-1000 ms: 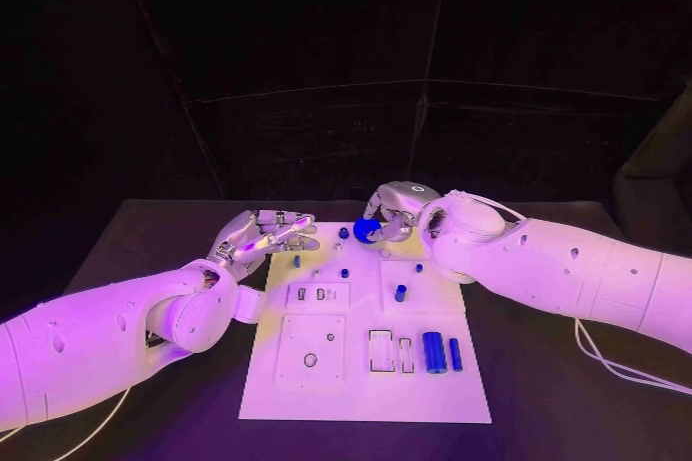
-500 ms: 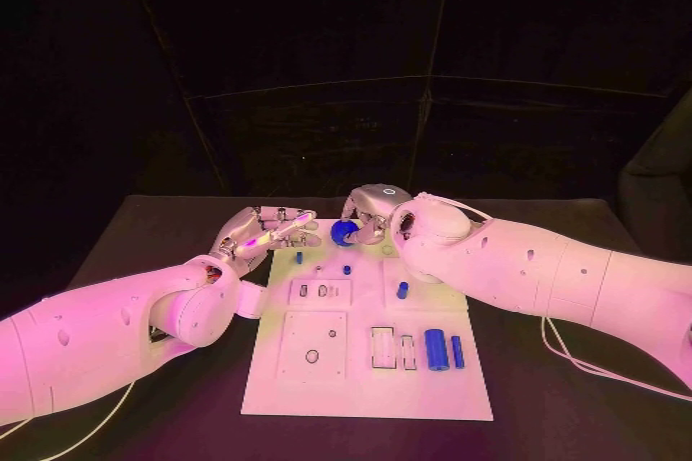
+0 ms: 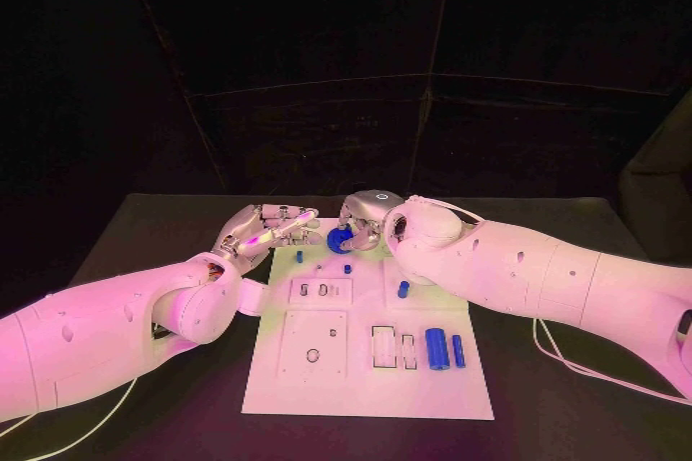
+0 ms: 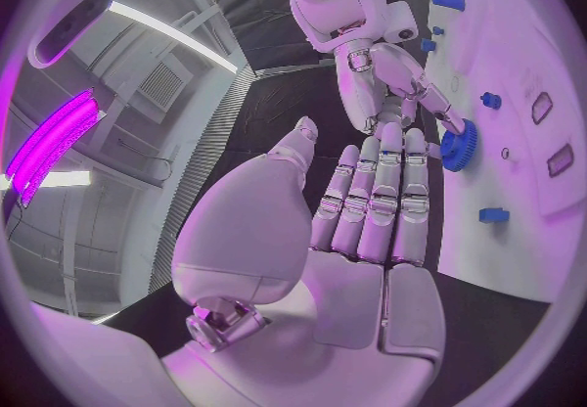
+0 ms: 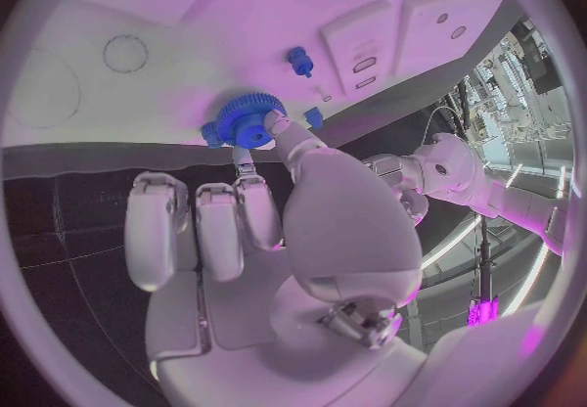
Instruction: Assemble the parts on the task board
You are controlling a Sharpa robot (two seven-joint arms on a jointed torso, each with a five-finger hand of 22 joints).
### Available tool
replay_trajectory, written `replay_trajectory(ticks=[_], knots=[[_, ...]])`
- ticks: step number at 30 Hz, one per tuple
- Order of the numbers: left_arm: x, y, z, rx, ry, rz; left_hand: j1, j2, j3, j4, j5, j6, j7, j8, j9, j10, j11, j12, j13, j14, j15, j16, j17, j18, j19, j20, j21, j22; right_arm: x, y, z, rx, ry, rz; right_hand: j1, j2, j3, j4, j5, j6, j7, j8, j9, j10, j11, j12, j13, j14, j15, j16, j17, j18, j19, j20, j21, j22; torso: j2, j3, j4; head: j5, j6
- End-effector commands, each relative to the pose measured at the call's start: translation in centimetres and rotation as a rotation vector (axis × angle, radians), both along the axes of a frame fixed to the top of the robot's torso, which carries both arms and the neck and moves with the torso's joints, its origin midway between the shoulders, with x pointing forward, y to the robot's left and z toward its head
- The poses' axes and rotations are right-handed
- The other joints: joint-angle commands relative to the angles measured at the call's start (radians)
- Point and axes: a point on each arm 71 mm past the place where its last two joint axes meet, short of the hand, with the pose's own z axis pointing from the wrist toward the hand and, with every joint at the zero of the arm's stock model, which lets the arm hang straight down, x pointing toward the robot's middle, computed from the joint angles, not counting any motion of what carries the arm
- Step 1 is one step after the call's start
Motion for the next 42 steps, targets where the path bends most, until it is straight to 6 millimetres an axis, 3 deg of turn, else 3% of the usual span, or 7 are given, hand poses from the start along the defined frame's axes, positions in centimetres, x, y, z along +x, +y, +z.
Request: replay_trajectory(ticks=[1,4,9,27,32,34,42], knots=[[0.0,-0.1,0.1,-0.01,-0.002,-0.011,-0.002,0.009,-0.001,-0.008,-0.003,0.002,0.001,-0.006,-0.001,0.004,0.002,-0.005,-0.001,0.001,0.007,-0.003,0.001,0.006,0.006,-0.001,-0.007,-0.002,0.0,0.1,-0.1,-0.015,0.005,0.006,-0.011,-0.009,0.0,0.006,-0.011,-0.004,-0.005,-0.02,-0.005,-0.007,0.012,-0.011,0.046,0.061,0.01,0.006,0.032,-0.014,0.011,0.004,0.001,0.027,0.0,-0.0002,0.0002,0.0,-0.001],[0.0,-0.1,0.1,-0.01,-0.001,-0.011,-0.002,0.009,-0.001,-0.008,-0.003,0.002,0.001,-0.006,-0.001,0.004,0.002,-0.005,-0.001,0.001,0.007,-0.003,0.001,0.006,0.006,-0.001,-0.007,-0.002,0.1,0.1,-0.2,-0.006,0.008,-0.004,-0.014,-0.021,-0.007,0.005,-0.011,-0.111,0.016,-0.081,-0.009,-0.036,0.031,-0.047,0.012,0.064,0.026,0.012,0.049,-0.016,0.012,0.016,0.003,0.032,0.0,-0.0004,0.0004,-0.001,-0.001],[0.0,-0.1,0.1,-0.01,-0.001,-0.011,-0.002,0.009,-0.001,-0.008,-0.003,0.002,0.001,-0.006,-0.001,0.004,0.002,-0.005,-0.001,0.001,0.007,-0.003,0.001,0.006,0.006,-0.001,-0.007,-0.002,0.1,0.2,-0.3,0.001,0.03,-0.005,-0.05,-0.04,-0.045,0.031,-0.025,-0.201,0.025,-0.088,-0.01,-0.05,0.041,-0.061,-0.003,0.066,0.037,0.017,0.062,-0.016,0.013,0.029,0.005,0.036,0.0,0.0002,0.0002,0.0,-0.001],[0.1,0.1,0.1,-0.007,0.002,-0.007,-0.002,0.009,-0.001,-0.008,-0.003,0.002,0.001,-0.006,-0.001,0.004,0.002,-0.005,-0.001,0.001,0.007,-0.003,0.001,0.006,0.006,-0.001,-0.007,-0.002,0.1,-1.5,0.0,0.07,0.028,-0.029,-0.1,-0.008,-0.164,0.157,0.02,-0.117,0.028,-0.066,0.001,-0.04,0.047,-0.037,0.015,0.067,0.044,0.021,0.076,-0.016,0.013,0.039,0.009,0.04,0.0,0.0015,-0.0019,-0.003,0.003],[0.0,0.4,0.1,-0.006,0.001,-0.003,-0.002,0.009,-0.001,-0.008,-0.003,0.002,0.001,-0.006,-0.001,0.005,0.002,-0.005,-0.001,0.001,0.007,-0.004,0.001,0.006,0.006,-0.001,-0.007,-0.002,-0.5,-4.4,1.0,0.232,-0.018,-0.037,-0.06,0.001,-0.159,0.141,0.049,-0.114,0.026,-0.068,-0.001,-0.03,0.044,-0.023,0.029,0.067,0.041,0.022,0.079,-0.017,0.014,0.037,0.01,0.044,-0.003,0.003,-0.0073,-0.007,0.01],[0.0,0.5,0.1,-0.006,0.0,-0.002,-0.003,0.013,-0.003,-0.013,-0.003,0.008,-0.005,-0.005,0.0,0.012,-0.001,-0.005,0.0,0.002,0.006,-0.007,0.001,0.006,0.01,-0.002,-0.01,-0.003,-0.8,-6.0,1.2,0.283,-0.005,-0.032,0.027,0.016,-0.131,0.089,-0.037,-0.104,0.023,-0.065,0.0,-0.033,0.042,-0.025,0.028,0.066,0.04,0.021,0.077,-0.016,0.014,0.033,0.01,0.043,-0.005,0.0035,-0.013,-0.008,0.013],[0.1,0.9,0.1,-0.006,0.003,-0.004,-0.004,0.028,-0.01,-0.025,-0.003,0.04,-0.024,0.002,0.002,0.048,-0.018,-0.005,0.001,0.035,-0.008,-0.003,0.008,0.008,0.038,-0.012,-0.009,-0.004,-1.4,-13.1,1.6,0.421,0.069,-0.047,0.081,0.003,-0.122,0.041,-0.033,-0.077,0.02,-0.054,0.002,-0.034,0.037,-0.027,0.026,0.069,0.036,0.025,0.091,-0.019,0.017,0.032,0.015,0.055,-0.01,0.0072,-0.0366,-0.014,0.023]])
